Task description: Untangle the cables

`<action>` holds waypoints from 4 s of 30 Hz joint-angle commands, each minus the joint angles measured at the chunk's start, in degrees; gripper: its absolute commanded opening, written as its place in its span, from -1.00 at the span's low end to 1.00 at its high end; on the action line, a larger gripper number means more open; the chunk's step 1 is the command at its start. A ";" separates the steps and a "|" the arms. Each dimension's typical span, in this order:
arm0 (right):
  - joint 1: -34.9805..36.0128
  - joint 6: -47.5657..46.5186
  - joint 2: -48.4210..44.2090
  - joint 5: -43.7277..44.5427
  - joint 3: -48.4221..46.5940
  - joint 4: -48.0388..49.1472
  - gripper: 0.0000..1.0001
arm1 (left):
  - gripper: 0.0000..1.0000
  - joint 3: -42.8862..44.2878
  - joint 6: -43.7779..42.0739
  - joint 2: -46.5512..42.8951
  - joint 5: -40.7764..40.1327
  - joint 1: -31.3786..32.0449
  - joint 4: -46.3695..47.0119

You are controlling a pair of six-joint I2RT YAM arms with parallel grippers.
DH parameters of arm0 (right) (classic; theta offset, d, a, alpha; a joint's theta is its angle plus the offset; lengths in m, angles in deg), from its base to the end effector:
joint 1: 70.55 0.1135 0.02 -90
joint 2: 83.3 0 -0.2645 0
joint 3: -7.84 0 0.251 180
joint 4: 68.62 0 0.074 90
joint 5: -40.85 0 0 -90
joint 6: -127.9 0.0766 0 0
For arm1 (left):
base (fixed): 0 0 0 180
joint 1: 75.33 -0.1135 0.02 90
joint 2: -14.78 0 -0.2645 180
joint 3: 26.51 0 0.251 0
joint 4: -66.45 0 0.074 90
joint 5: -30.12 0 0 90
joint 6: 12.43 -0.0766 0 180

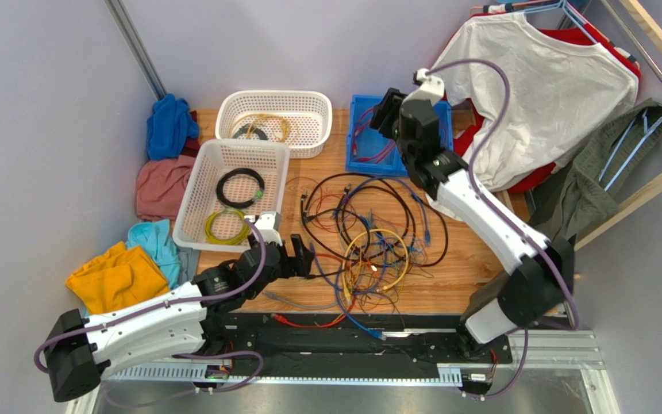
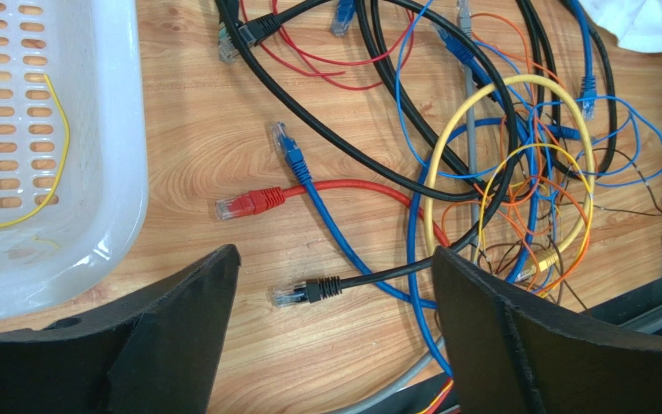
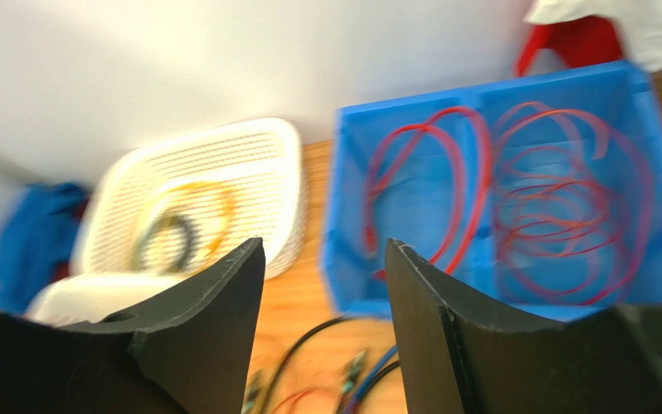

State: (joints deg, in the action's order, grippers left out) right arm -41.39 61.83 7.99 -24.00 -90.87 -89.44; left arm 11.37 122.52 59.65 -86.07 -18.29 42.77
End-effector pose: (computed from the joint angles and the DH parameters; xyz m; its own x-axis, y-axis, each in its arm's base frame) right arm 0.3776 0.1734 0.3771 -0.2174 0.2991 -0.9291 0.0089 0.9525 0.3046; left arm 0.1396 -0.1532 0.1968 -0.5824 -0.2670 -0.7678 0.1906 0.8733 -0.4483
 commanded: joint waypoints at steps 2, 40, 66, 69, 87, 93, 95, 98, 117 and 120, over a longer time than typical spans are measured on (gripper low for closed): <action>6.33 8.51 -10.59 -5.55 19.43 9.67 0.16 | 0.98 2.23 5.75 3.12 -2.98 -2.01 2.46; 31.48 12.03 -61.93 0.17 65.19 -4.71 0.00 | 0.79 6.26 16.22 -9.17 -13.70 -6.93 -23.50; 31.56 7.63 -47.70 2.71 61.68 -2.50 0.18 | 0.80 19.64 -2.94 7.17 2.01 -12.83 -10.56; 31.56 8.51 -47.17 5.25 61.06 -3.39 0.20 | 0.79 17.44 -2.50 8.57 6.58 -12.83 -6.17; 13.63 11.41 -19.23 4.83 52.54 -3.66 0.13 | 0.68 11.10 1.63 14.99 22.24 -12.74 2.64; 14.16 11.85 -19.38 3.76 50.69 -5.06 -0.72 | 0.67 10.23 1.90 13.41 21.72 -12.74 2.20; 17.05 10.28 -26.55 6.04 51.13 -4.19 -0.87 | 0.67 9.96 1.72 12.10 21.01 -12.74 2.03; 22.32 6.33 -36.13 8.87 51.31 -1.99 -0.98 | 0.66 10.31 0.84 10.43 18.82 -12.74 1.50; 23.65 0.25 -43.73 -6.93 47.71 -3.83 -1.00 | 0.70 12.77 -19.89 10.58 32.43 -12.74 29.53; 23.65 0.42 -45.58 -11.59 47.00 -4.62 -1.00 | 0.70 14.35 -22.01 14.10 35.68 -12.65 30.15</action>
State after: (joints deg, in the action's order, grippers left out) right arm -17.85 63.20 -34.72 -28.22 -42.04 -95.27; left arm 22.80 106.56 69.83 -57.00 -30.90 66.05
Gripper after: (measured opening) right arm 0.076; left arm 0.850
